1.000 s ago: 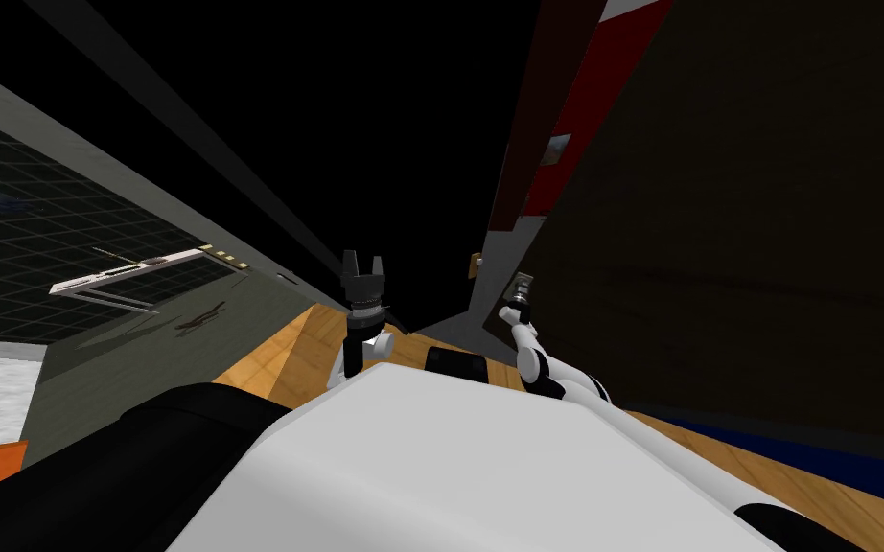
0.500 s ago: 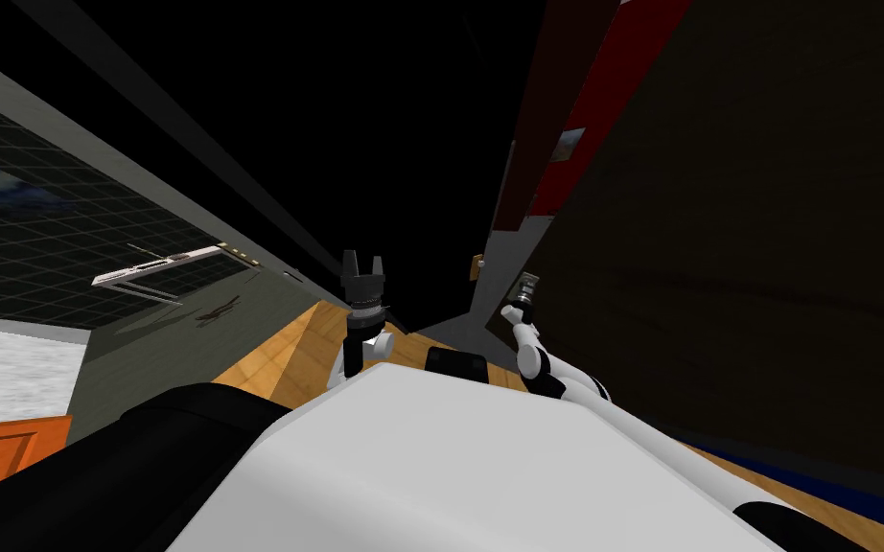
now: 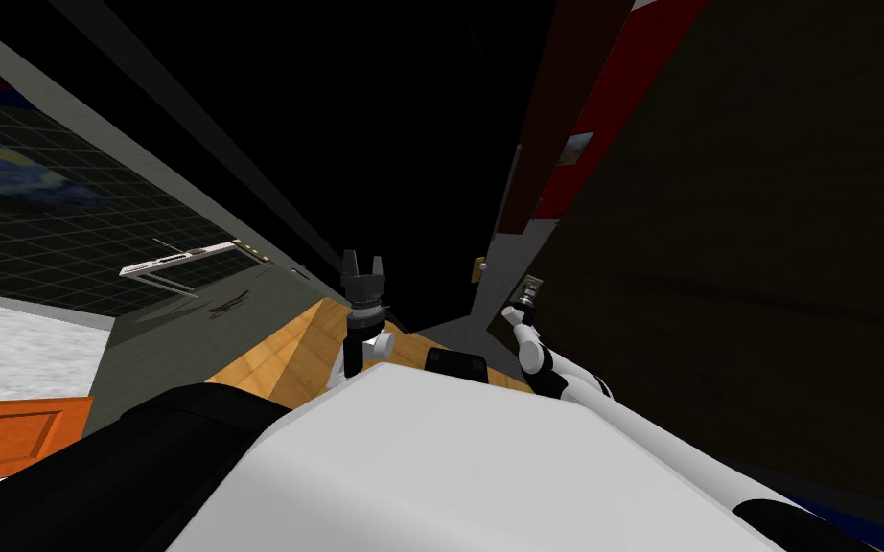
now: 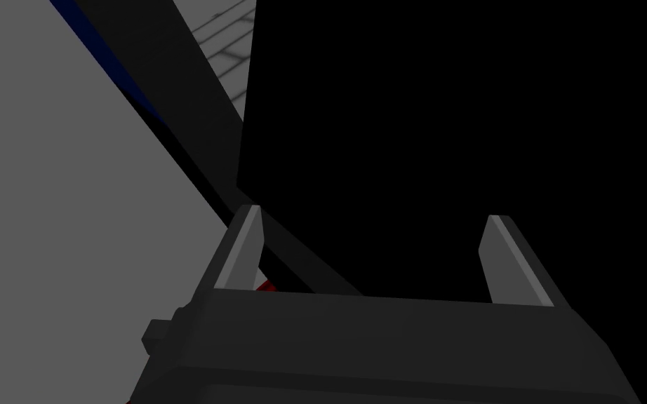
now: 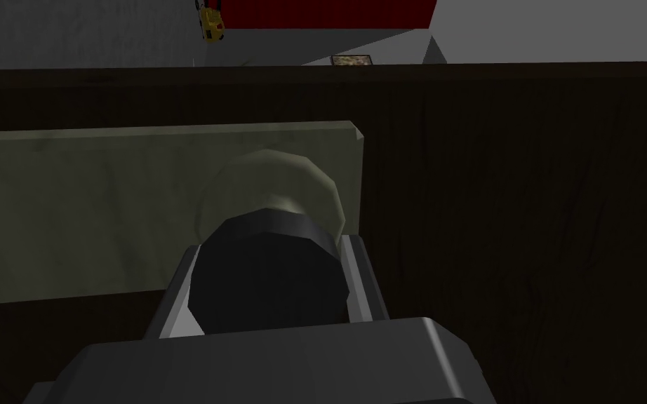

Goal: Push the door open

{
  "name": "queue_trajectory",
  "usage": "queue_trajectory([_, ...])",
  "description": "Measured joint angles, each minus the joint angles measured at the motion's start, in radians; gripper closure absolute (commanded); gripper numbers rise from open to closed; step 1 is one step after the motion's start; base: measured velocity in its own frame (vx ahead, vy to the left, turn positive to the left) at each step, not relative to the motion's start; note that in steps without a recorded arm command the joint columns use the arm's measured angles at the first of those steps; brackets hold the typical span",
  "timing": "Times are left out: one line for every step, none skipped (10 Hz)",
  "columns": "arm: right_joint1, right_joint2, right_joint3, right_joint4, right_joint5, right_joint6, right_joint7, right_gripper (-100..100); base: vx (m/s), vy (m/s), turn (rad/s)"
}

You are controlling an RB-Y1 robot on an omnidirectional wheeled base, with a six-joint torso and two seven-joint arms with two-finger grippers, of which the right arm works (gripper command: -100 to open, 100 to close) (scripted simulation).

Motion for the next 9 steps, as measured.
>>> queue_trajectory([0.001,0.001,-0.002,-0.007,-0.001,0.005,0.003,100,-0.001,0.001,-0.011])
queue_trajectory([-0.002,-0.001,-0.001,0.000,-0.001,0.000,0.001,100,-0.005,0.001,0.011])
queue_trajectory([0.007,0.007,-0.004,-0.026,-0.002,0.012,0.007,100,-0.004,0.005,0.016])
queue_trajectory([0.019,0.014,-0.002,-0.053,-0.001,0.022,0.008,100,-0.006,0.007,-0.011])
queue_trajectory([0.007,0.006,-0.004,-0.039,-0.002,0.018,0.006,100,0.000,0.000,0.000])
queue_trajectory([0.025,0.021,-0.007,-0.088,-0.003,0.036,0.015,100,0.067,-0.054,0.167])
queue_trajectory([0.022,0.021,-0.024,-0.076,-0.012,0.032,0.027,100,0.088,-0.115,0.173])
queue_trajectory([0.036,0.032,-0.037,-0.099,-0.018,0.034,0.039,100,0.049,-0.077,0.049])
queue_trajectory([0.035,0.035,-0.040,-0.101,-0.020,0.030,0.044,100,0.027,-0.044,0.048])
